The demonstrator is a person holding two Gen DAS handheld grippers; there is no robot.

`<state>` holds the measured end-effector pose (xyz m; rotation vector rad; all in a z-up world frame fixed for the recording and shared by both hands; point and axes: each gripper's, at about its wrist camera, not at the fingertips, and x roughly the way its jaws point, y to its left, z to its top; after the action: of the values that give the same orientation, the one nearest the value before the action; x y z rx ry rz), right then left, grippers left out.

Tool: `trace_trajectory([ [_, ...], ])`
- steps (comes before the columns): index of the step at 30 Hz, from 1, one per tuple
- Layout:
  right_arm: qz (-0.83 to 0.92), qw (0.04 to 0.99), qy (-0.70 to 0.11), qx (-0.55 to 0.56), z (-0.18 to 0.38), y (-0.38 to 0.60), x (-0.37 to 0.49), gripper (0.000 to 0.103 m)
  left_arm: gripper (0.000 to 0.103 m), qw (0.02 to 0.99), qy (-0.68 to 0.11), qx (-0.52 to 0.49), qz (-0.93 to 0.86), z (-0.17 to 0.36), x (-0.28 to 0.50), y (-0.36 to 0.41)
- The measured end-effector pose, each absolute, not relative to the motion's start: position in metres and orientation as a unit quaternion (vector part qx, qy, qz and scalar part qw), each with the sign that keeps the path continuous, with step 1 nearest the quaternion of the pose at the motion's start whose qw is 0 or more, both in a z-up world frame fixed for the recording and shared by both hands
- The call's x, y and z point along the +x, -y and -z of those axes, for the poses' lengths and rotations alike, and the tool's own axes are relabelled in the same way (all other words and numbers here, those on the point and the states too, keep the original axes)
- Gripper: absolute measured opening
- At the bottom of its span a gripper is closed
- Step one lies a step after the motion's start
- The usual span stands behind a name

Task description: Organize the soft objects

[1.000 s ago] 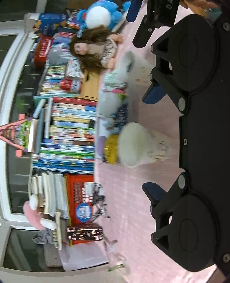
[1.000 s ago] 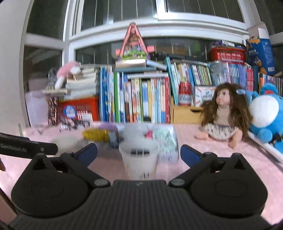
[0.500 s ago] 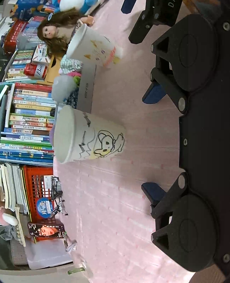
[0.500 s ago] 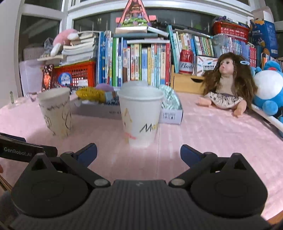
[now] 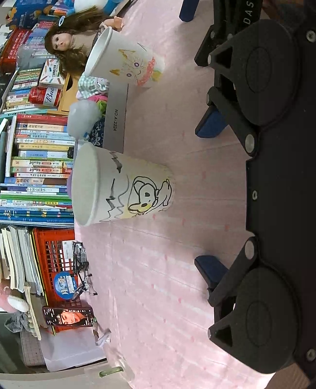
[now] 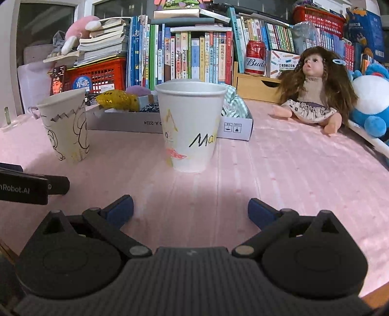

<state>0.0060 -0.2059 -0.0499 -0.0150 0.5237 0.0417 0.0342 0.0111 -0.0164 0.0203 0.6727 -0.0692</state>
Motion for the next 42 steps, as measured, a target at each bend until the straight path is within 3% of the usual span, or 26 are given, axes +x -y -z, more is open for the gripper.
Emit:
trace_trajectory([
  [42, -0.023, 0.964, -0.265, -0.006, 0.0491, 0.2049, 0.0077, 0.103, 0.103, 0.945, -0.326, 0.012, 0.03, 0.018, 0.033, -0.0106],
])
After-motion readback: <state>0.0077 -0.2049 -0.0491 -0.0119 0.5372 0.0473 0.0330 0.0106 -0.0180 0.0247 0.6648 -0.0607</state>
